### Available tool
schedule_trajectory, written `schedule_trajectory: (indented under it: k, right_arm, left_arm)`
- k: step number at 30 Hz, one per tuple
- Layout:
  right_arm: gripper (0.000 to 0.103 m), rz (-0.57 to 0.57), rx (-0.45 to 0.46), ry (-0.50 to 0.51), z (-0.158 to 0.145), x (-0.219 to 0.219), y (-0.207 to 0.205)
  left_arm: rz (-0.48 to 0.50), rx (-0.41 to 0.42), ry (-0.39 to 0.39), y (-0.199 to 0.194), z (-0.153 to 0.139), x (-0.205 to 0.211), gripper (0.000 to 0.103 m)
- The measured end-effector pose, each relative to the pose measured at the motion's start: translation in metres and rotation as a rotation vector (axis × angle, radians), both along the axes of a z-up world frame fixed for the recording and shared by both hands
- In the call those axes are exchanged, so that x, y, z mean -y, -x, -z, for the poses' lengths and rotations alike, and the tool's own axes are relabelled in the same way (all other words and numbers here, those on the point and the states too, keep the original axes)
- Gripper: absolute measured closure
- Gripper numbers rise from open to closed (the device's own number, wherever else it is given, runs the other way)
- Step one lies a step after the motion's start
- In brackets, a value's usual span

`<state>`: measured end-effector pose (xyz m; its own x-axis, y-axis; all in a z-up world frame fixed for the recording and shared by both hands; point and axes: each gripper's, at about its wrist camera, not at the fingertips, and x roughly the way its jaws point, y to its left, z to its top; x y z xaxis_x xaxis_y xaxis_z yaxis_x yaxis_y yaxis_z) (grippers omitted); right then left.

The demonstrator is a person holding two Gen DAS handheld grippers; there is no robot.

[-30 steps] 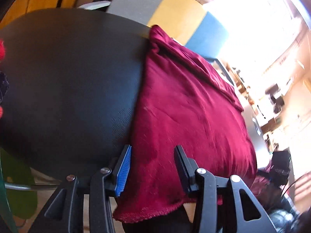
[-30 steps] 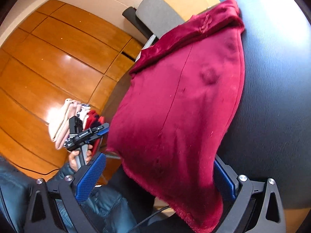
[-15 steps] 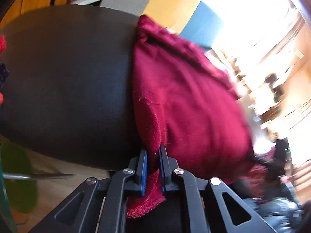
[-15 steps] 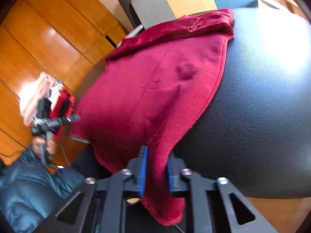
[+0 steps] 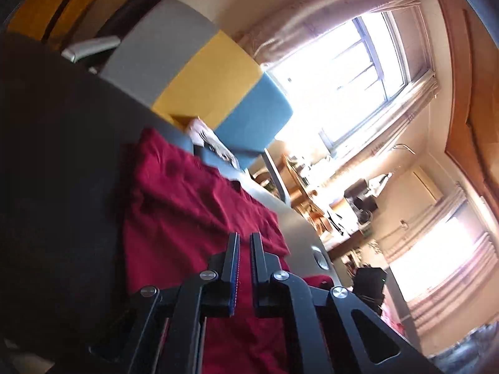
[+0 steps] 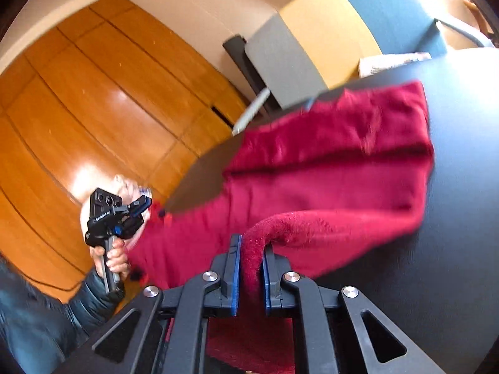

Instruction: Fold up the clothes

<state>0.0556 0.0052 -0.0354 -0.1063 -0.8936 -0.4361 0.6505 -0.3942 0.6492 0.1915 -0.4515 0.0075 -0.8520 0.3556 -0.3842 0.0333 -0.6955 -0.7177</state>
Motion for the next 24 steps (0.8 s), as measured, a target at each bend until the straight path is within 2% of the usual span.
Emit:
schedule_trajectory:
  k: [4, 7, 13, 14, 16, 17, 21, 24]
  right_arm:
    - [0.091, 0.04, -0.001, -0.071, 0.009, 0.022, 0.038]
    - [0.092, 0.056, 0.039, -0.129, 0.03, 0.029, 0.051]
    - [0.092, 0.078, 0.126, -0.13, 0.071, 0.022, 0.049]
    - [0.092, 0.081, 0.137, -0.117, 0.076, 0.02, 0.048]
    - [0.092, 0.083, 0.138, -0.093, 0.079, 0.016, 0.046]
    - [0.092, 0.081, 0.134, -0.091, 0.08, 0.016, 0.045]
    - [0.092, 0.076, 0.12, -0.097, 0.079, 0.021, 0.043]
    - [0.092, 0.077, 0.109, -0.106, 0.077, 0.02, 0.041]
  left_arm:
    - [-0.007, 0.107, 0.083, 0.04, 0.008, -0.001, 0.099]
    - [0.019, 0.207, 0.151, 0.041, 0.026, -0.006, 0.093]
    - [0.088, 0.386, 0.147, -0.071, 0.077, -0.019, 0.072]
    - [0.096, 0.421, 0.143, -0.084, 0.086, -0.023, 0.071]
    - [0.118, 0.498, 0.11, -0.106, 0.108, -0.03, 0.059]
    - [0.128, 0.534, 0.091, -0.115, 0.119, -0.034, 0.058]
    - [0.157, 0.573, 0.033, -0.123, 0.148, -0.045, 0.046]
    - [0.185, 0.534, 0.038, -0.109, 0.157, -0.051, 0.042]
